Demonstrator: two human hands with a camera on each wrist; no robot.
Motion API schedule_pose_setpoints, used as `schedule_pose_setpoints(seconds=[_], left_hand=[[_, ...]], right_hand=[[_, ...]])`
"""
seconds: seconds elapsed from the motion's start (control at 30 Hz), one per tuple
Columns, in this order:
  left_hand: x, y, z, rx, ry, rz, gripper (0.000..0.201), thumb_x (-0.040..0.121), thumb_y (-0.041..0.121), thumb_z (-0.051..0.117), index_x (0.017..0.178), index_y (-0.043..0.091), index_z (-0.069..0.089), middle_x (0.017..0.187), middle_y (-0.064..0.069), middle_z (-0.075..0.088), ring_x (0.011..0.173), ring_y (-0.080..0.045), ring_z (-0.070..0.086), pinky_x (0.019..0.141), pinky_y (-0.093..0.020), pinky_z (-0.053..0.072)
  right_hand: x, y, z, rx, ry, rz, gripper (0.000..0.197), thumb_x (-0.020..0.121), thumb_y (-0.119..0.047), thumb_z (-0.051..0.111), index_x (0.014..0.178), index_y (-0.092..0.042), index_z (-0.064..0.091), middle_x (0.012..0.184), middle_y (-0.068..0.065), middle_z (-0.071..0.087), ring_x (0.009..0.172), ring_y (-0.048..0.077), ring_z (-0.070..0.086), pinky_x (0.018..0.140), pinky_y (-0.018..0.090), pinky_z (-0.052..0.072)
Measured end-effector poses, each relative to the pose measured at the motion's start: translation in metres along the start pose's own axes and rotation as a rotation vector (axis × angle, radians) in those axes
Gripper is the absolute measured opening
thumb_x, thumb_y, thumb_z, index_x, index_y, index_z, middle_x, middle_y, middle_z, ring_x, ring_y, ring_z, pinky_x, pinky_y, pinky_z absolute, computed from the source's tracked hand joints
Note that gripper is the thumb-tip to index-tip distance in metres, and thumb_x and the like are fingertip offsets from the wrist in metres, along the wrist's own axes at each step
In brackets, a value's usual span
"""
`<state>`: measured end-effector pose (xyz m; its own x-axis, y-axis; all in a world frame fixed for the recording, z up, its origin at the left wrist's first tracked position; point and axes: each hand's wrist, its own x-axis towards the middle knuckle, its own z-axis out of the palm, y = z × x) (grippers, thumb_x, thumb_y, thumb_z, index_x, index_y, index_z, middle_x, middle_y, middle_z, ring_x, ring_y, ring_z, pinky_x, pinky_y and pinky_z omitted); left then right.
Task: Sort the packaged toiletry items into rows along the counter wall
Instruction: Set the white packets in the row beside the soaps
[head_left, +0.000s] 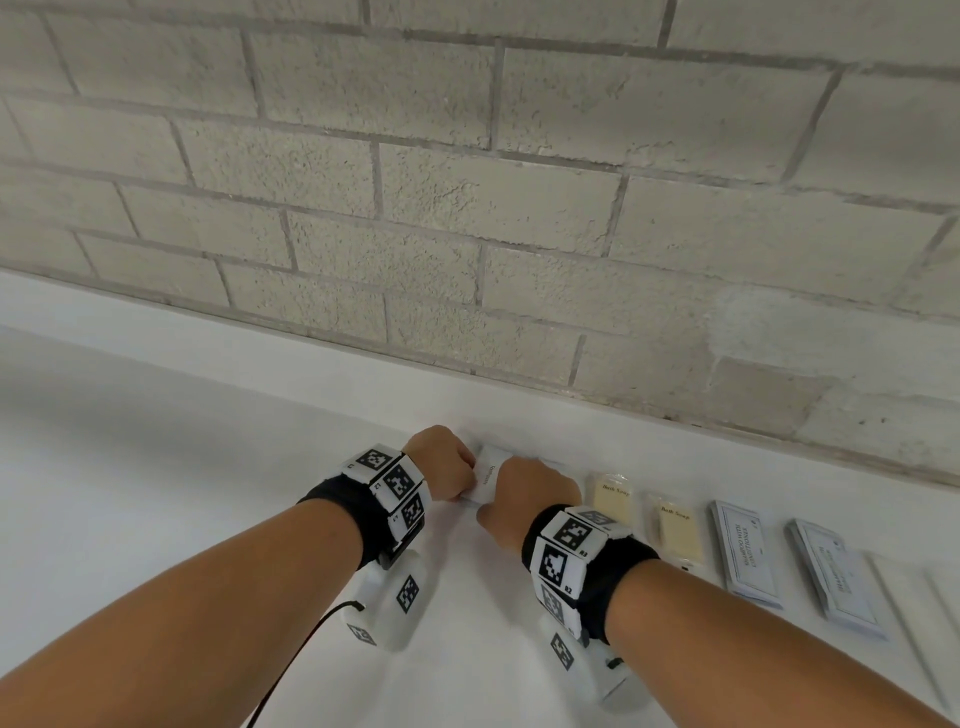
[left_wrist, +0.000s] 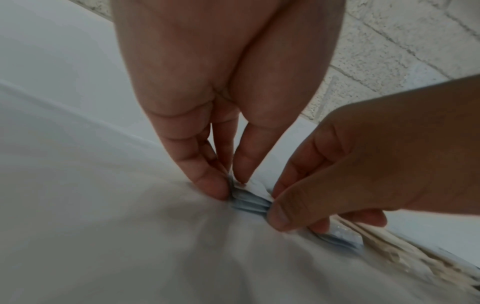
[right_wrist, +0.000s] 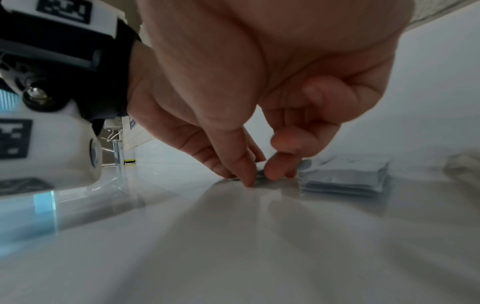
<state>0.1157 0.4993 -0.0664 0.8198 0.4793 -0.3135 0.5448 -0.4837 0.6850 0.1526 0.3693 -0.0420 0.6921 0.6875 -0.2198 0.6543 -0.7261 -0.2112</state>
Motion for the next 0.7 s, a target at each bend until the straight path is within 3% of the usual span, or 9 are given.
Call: schedule_pose_setpoints(seconds=[0.1, 0.23, 0.37, 0.4, 0.5, 0.57, 0.63, 0.7], left_hand=[[0.001, -0.001, 0.001, -0.01, 0.001, 0.008, 0.025, 0.078, -0.002, 0.057, 0.095, -0.002, 0.076, 0.092, -0.023, 0.074, 0.094, -0.037, 0.07, 0.085, -0.046, 0.058], [-0.001, 0.003, -0.001, -0.026, -0.04, 0.008, 0.027, 0.078, -0.005, 0.056, 0.098, -0.006, 0.073, 0.095, -0.026, 0.073, 0.094, -0.038, 0.07, 0.086, -0.047, 0.058], [-0.027, -0.002, 0.003, 0.089, -0.03, 0.014, 0.028, 0.079, 0.0, 0.058, 0.102, 0.0, 0.074, 0.097, -0.021, 0.073, 0.095, -0.034, 0.07, 0.087, -0.041, 0.058], [-0.065, -0.01, 0.006, 0.106, -0.051, -0.025, 0.029, 0.08, 0.001, 0.058, 0.105, 0.0, 0.073, 0.099, -0.021, 0.073, 0.097, -0.034, 0.069, 0.087, -0.04, 0.058], [-0.066, -0.008, 0.006, 0.022, -0.045, -0.082, 0.04, 0.084, 0.0, 0.059, 0.124, 0.001, 0.061, 0.118, -0.021, 0.065, 0.106, -0.036, 0.065, 0.091, -0.043, 0.056], [-0.061, 0.002, -0.003, -0.047, -0.023, -0.067, 0.047, 0.087, 0.003, 0.062, 0.132, 0.003, 0.052, 0.127, -0.019, 0.059, 0.112, -0.035, 0.062, 0.094, -0.042, 0.054], [-0.065, 0.014, -0.017, -0.011, 0.036, 0.002, 0.043, 0.089, 0.01, 0.063, 0.131, 0.005, 0.054, 0.126, -0.015, 0.06, 0.115, -0.031, 0.06, 0.094, -0.034, 0.05], [-0.078, 0.018, -0.028, 0.031, 0.095, 0.061, 0.039, 0.09, 0.017, 0.063, 0.128, 0.009, 0.058, 0.123, -0.009, 0.063, 0.116, -0.025, 0.058, 0.093, -0.03, 0.046]], right_hand=[[0.0, 0.0, 0.0, -0.004, -0.003, -0.001, 0.017, 0.088, -0.028, 0.057, 0.098, -0.015, 0.061, 0.098, 0.005, 0.067, 0.095, 0.025, 0.066, 0.07, 0.027, 0.044], [-0.001, -0.001, -0.002, 0.009, -0.005, -0.004, 0.024, 0.087, -0.029, 0.058, 0.106, -0.015, 0.062, 0.104, 0.004, 0.069, 0.096, 0.025, 0.065, 0.075, 0.029, 0.047], [-0.02, -0.006, 0.005, 0.02, -0.018, -0.024, 0.019, 0.087, -0.028, 0.058, 0.1, -0.014, 0.061, 0.098, 0.004, 0.068, 0.091, 0.024, 0.065, 0.072, 0.028, 0.046], [-0.053, -0.017, 0.013, 0.039, -0.092, -0.017, 0.017, 0.088, -0.027, 0.058, 0.098, -0.014, 0.061, 0.097, 0.005, 0.067, 0.09, 0.024, 0.064, 0.071, 0.028, 0.046], [-0.052, -0.015, 0.016, 0.006, -0.088, -0.025, 0.025, 0.09, -0.028, 0.056, 0.108, -0.012, 0.061, 0.108, 0.006, 0.067, 0.099, 0.025, 0.065, 0.072, 0.028, 0.045], [-0.047, -0.009, 0.005, 0.006, -0.052, -0.025, 0.037, 0.09, -0.036, 0.056, 0.119, -0.013, 0.056, 0.119, 0.006, 0.063, 0.107, 0.025, 0.061, 0.079, 0.029, 0.046], [-0.049, -0.002, -0.007, 0.044, 0.001, -0.04, 0.047, 0.09, -0.043, 0.054, 0.128, -0.016, 0.05, 0.126, 0.004, 0.059, 0.115, 0.025, 0.057, 0.089, 0.032, 0.046], [-0.059, 0.004, -0.015, 0.087, 0.028, -0.046, 0.049, 0.09, -0.045, 0.052, 0.13, -0.017, 0.049, 0.128, 0.003, 0.058, 0.115, 0.024, 0.057, 0.092, 0.033, 0.047]])
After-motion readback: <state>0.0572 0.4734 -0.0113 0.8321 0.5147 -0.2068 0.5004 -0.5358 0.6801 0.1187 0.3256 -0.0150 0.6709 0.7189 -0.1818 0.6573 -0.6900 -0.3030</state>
